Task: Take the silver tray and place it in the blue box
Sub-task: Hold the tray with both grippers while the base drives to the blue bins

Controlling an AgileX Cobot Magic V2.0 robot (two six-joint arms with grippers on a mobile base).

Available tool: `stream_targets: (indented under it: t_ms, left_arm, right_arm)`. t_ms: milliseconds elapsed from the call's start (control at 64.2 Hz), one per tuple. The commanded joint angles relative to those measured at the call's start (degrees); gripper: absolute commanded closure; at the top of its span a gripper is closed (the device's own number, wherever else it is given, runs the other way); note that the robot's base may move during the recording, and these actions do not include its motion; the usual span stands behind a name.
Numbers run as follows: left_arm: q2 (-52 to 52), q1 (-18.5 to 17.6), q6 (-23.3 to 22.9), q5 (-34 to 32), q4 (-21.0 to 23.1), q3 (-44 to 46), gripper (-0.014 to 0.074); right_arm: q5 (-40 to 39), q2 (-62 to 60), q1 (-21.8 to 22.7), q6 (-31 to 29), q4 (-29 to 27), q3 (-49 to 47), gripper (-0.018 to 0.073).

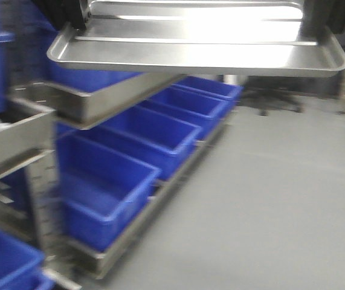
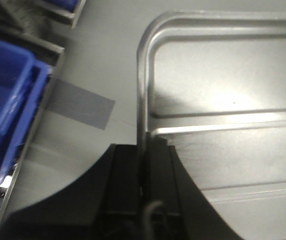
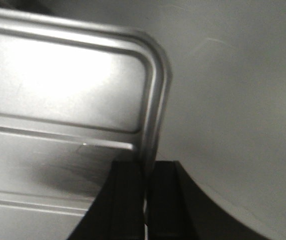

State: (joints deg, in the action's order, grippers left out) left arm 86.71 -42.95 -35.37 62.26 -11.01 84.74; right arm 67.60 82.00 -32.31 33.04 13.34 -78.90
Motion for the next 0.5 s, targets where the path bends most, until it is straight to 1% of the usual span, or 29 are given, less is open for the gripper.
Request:
stream_targets:
  t_ms: [0, 483]
  left_arm:
    - [-2.5, -0.4, 0.6, -2.4, -1.6, 2.2, 0.0701]
    - [-2.5, -0.4, 0.6, -2.4, -1.6, 2.2, 0.0701]
  right_arm:
    - [-0.5, -2.3, 0.0, -1.6, 2.2, -1.3, 0.0501]
    - [-0.5, -2.3, 0.0, -1.6, 2.2, -1.3, 0.0501]
